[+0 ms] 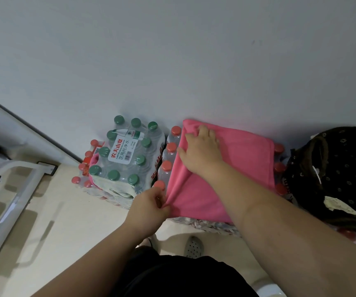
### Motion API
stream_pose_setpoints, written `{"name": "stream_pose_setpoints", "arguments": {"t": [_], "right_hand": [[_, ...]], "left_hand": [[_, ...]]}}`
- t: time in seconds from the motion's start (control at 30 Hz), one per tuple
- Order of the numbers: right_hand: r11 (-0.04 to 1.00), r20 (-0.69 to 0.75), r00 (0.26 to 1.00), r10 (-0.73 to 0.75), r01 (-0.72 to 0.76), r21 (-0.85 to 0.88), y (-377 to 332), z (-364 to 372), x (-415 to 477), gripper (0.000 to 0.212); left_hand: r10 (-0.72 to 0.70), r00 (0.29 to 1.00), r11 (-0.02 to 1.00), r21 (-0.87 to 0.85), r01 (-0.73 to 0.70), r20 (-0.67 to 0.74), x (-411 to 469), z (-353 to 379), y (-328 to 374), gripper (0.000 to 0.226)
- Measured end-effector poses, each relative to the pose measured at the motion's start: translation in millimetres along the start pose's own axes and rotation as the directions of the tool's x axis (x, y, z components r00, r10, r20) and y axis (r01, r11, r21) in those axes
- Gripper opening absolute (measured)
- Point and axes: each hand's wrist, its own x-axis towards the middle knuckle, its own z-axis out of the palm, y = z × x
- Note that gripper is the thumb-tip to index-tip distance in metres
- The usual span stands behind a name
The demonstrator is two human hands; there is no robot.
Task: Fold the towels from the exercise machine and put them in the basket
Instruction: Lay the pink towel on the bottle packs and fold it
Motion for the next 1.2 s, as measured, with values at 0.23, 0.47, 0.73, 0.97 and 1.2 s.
{"name": "stream_pose_setpoints", "arguments": {"t": [0.23, 0.47, 0.73, 0.97, 1.2], "right_hand": [[0.986, 0.004, 1.000, 0.028, -0.028, 0.167, -7, 8, 14, 0.057], [0.978, 0.072, 0.997, 0.009, -0.024, 0.208, -43, 22, 27, 0.076], [0.966, 0.041, 0.998, -0.043, 0.031, 0.257, -138, 43, 57, 0.078], [0.964, 0.016, 0.999, -0.049, 0.043, 0.262, -222, 70, 87, 0.080], [0.938, 0.091, 0.974, -0.210, 0.174, 0.299, -252, 82, 94, 0.079]], "left_hand": [[-0.037, 0.996, 0.999, 0.034, 0.034, 0.086, 8, -13, -10, 0.014], [-0.015, 0.999, 0.999, 0.044, 0.013, 0.046, 21, -51, -30, 0.023], [-0.105, 0.994, 0.994, -0.042, 0.105, 0.007, 37, -133, -84, 0.025], [-0.168, 0.986, 0.983, -0.080, 0.167, 0.000, 60, -201, -138, 0.021], [-0.192, 0.981, 0.972, -0.135, 0.193, 0.015, 78, -232, -172, 0.018]]}}
